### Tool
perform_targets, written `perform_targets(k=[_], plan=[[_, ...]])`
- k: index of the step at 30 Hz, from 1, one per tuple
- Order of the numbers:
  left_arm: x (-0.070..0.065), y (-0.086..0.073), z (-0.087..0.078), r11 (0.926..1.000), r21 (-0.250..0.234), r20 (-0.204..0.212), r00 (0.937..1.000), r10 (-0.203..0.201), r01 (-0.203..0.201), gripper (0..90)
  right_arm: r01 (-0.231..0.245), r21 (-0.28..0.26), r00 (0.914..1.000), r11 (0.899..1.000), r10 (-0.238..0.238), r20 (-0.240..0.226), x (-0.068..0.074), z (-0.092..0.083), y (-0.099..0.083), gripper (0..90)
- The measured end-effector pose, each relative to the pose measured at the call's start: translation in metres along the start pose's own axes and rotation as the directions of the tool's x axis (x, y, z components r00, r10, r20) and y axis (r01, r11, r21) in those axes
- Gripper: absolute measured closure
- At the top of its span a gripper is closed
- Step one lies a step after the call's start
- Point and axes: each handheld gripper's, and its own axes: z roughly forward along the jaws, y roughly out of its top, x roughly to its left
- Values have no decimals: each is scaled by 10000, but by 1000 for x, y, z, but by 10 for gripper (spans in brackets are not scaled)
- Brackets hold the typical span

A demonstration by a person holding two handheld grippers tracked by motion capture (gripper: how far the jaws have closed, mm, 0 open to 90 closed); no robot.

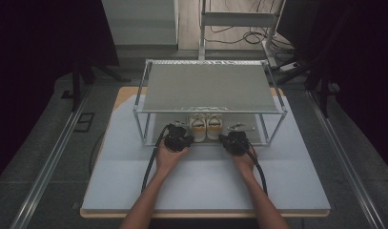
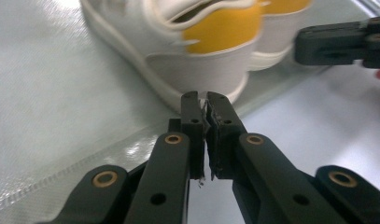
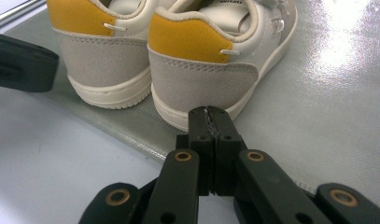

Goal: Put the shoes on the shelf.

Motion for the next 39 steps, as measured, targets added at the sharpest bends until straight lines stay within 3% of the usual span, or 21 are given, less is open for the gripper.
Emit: perform_targets(k=[1,2,6,11,12,14,17,18,20,22,23,28,31,36,39], plan=[[-4,0,0,9996,-29,19,9996,-292,292,858,0,0,10000,10000,0,0,0,0,0,889],[-5,4,2,10000,-14,28,10000,14,-14,857,-7,0,10000,10000,7,21,1,0,0,889],[-5,10,7,9998,178,122,9999,-20,18,874,-48,0,10000,10000,48,16,1,0,0,891],[-5,14,11,9983,258,126,9986,-520,517,890,-79,-23,10000,10000,79,-42,1,0,0,893],[0,17,12,9992,310,-202,9995,-254,260,890,-84,-9,9999,10000,84,-85,0,0,0,893],[1,18,12,9992,373,-347,9993,-110,123,888,-90,-25,9999,10000,90,-66,1,0,0,893],[-2,17,12,9993,376,-178,9998,-35,41,864,-107,27,9999,9999,107,-102,0,0,0,892],[-5,15,12,9984,337,-72,9990,-450,452,854,-78,43,9999,10000,78,-63,0,0,0,892],[-5,14,11,9985,323,-58,9990,-442,443,848,-78,65,10000,9999,78,0,0,0,0,891],[-4,11,6,9997,242,90,10000,12,-14,845,-109,65,9999,9999,109,46,-3,-1,-1,886],[-4,11,6,9997,242,90,10000,12,-14,836,-109,65,9999,9999,109,46,-3,-1,-1,886],[-8,0,-8,9994,-46,266,9990,348,-347,743,-32,-143,10000,9999,31,-41,-2,-19,-4,829],[-12,-5,-13,9997,1,257,9993,254,-254,626,115,-240,9998,9996,-118,-133,-1,-28,-6,798],[-15,-19,-32,9996,-188,158,9996,224,-221,550,425,-426,9983,9982,-441,-383,-1,-51,-16,704],[-14,-25,-39,9995,-197,84,9996,255,-253,519,403,-559,9979,9976,-430,-475,-2,-62,-21,695]])
